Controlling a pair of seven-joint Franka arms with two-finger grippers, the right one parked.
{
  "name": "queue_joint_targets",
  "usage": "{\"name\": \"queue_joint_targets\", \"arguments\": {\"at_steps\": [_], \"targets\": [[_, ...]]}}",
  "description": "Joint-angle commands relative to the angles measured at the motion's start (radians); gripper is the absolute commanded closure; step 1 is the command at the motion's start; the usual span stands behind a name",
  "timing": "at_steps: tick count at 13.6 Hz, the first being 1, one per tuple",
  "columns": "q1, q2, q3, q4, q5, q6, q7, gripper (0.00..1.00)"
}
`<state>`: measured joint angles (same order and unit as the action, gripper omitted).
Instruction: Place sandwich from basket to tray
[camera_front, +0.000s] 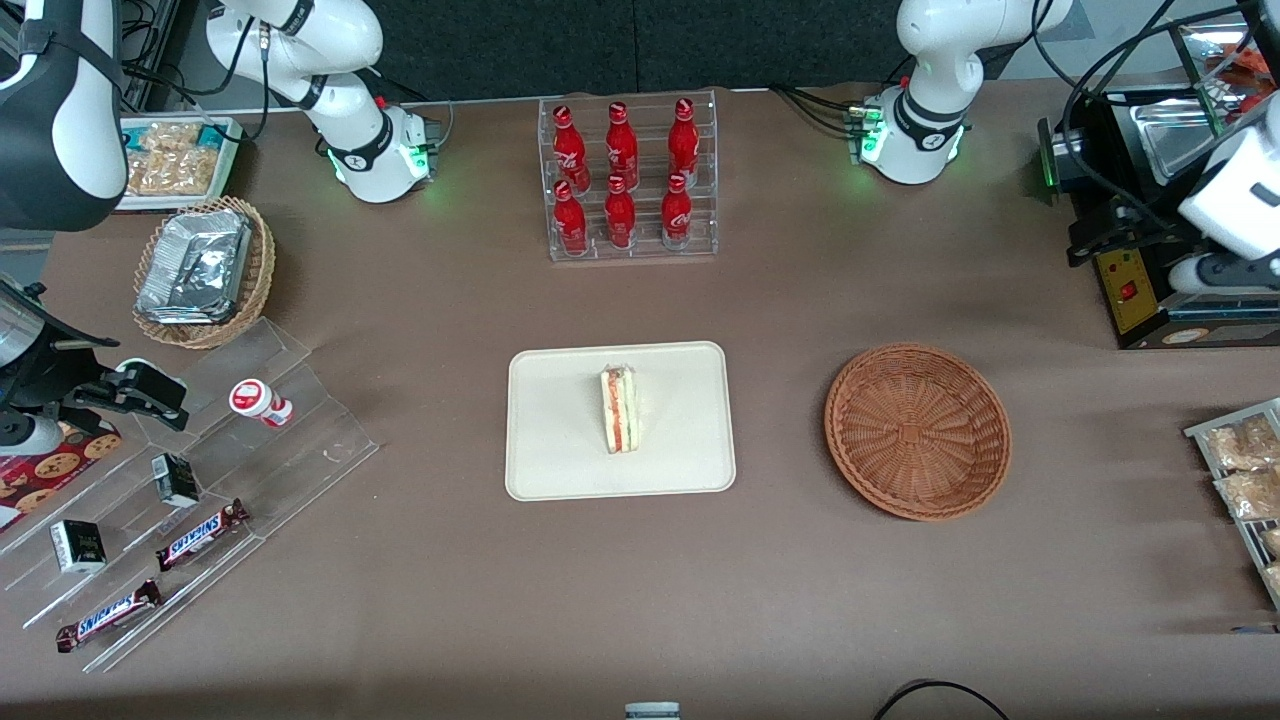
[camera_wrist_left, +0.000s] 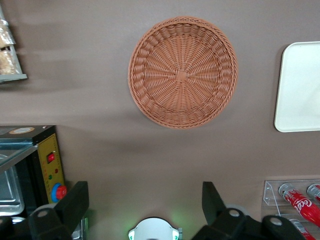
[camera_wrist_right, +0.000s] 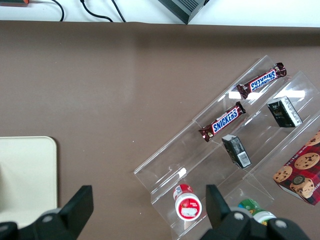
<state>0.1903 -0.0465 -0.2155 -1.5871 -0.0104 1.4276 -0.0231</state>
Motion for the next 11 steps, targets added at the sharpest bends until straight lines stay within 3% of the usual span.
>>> {"name": "queue_joint_targets", "arguments": {"at_steps": [1,6,9,11], "targets": [[0.005,0.016,0.001,0.056,0.013,-0.035,0.005,0.0],[-0.037,0.017,0.008,0.087,0.023,-0.05,-0.008,0.0],[-0.147,0.017,0.106,0.101,0.041,-0.062,-0.011,0.0],[-0.152,0.02,0.12,0.122,0.043,-0.065,-0.009,0.0]]}}
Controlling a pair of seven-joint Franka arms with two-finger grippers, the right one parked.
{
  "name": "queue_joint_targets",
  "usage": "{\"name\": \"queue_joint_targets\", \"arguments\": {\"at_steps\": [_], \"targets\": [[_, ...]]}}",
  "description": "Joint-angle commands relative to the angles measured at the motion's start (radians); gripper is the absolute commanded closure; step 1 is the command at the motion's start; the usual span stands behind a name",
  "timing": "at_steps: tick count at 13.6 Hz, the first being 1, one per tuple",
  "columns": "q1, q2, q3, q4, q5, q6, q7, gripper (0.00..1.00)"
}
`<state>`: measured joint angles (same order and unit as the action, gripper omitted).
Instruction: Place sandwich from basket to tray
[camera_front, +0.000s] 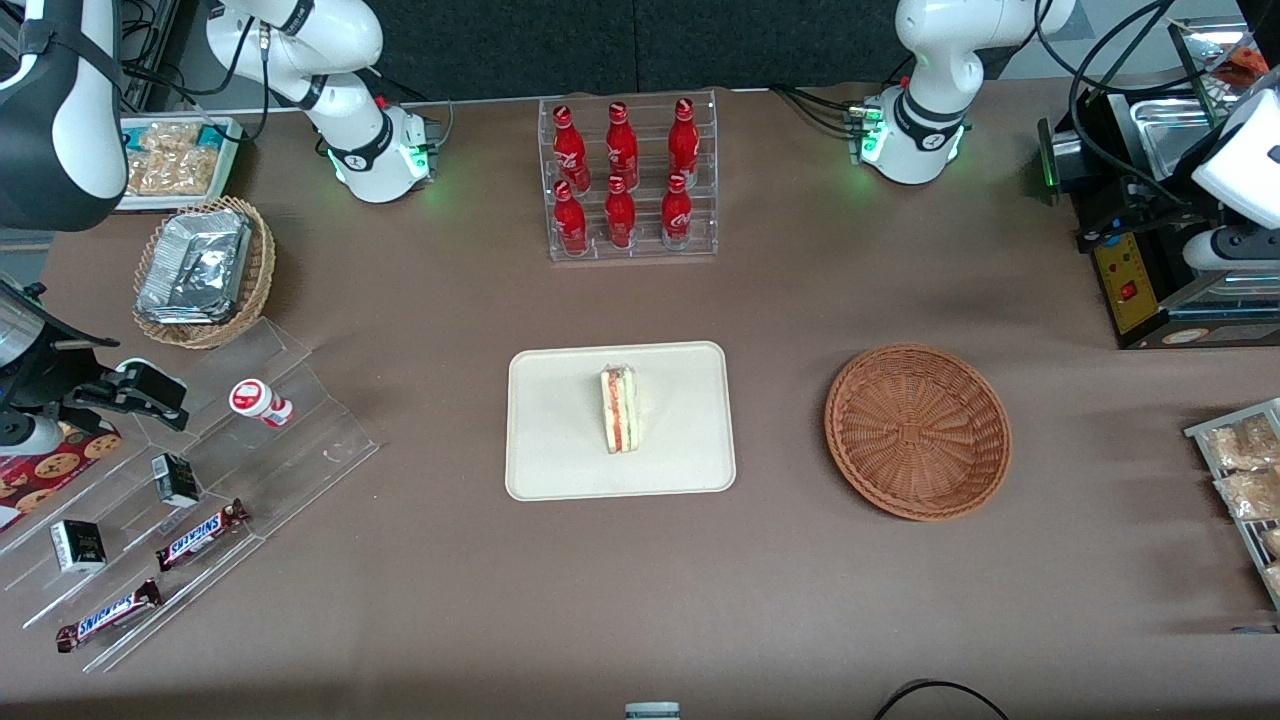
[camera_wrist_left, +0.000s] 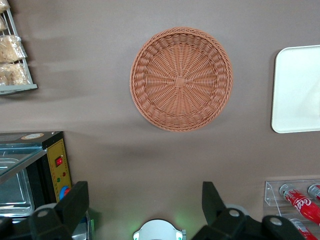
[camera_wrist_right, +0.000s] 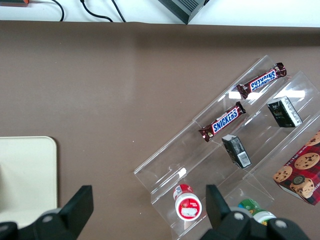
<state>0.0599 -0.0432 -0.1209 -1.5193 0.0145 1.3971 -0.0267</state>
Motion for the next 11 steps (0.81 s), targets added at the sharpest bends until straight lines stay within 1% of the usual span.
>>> {"name": "queue_joint_targets", "arguments": {"at_steps": [1,11], "targets": [[-0.019,0.016,0.026,0.054,0.018,-0.036,-0.004,0.0],[-0.019,0.02,0.023,0.048,0.013,-0.053,-0.006,0.0]]}}
